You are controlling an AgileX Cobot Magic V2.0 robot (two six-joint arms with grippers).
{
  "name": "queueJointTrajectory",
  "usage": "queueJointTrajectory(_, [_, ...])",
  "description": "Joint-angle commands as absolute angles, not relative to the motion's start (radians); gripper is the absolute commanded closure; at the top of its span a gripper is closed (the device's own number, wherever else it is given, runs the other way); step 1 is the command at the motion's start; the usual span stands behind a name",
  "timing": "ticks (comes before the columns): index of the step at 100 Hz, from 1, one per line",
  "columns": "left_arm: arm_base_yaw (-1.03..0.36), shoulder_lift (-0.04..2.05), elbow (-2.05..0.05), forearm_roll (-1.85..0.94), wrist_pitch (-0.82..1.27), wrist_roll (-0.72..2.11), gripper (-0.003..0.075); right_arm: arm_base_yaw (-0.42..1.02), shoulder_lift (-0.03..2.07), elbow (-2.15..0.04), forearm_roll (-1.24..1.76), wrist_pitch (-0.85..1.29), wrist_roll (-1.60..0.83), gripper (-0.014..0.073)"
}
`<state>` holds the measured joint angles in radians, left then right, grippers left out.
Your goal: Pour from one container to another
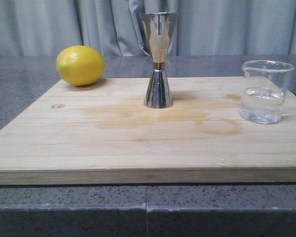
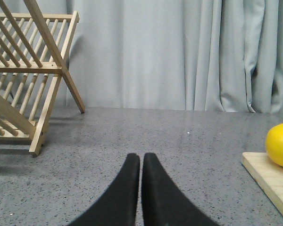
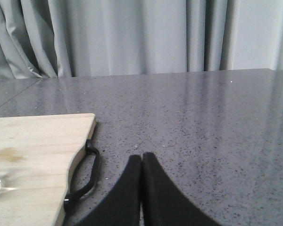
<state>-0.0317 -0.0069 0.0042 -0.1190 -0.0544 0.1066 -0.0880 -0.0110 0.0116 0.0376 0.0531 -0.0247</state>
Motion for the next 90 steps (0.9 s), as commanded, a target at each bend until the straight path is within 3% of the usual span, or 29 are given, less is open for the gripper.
queueJointTrajectory(1, [-0.034, -0.028, 0.033, -0.126, -0.135, 0.099, 0.0739, -0.091, -0.028, 0.022, 0.034, -0.028, -0.026, 0.0666])
queueJointTrajectory(71, [-0.034, -0.028, 0.033, -0.126, -0.152, 0.099, 0.0739, -0.091, -0.028, 0.022, 0.024, -0.051, -0.026, 0.0666])
queueJointTrajectory(90, [-0.034, -0.028, -0.028, -0.172, -0.148, 0.087, 0.0739, -0.091, -0.028, -0.066, 0.041, 0.020, -0.026, 0.0665])
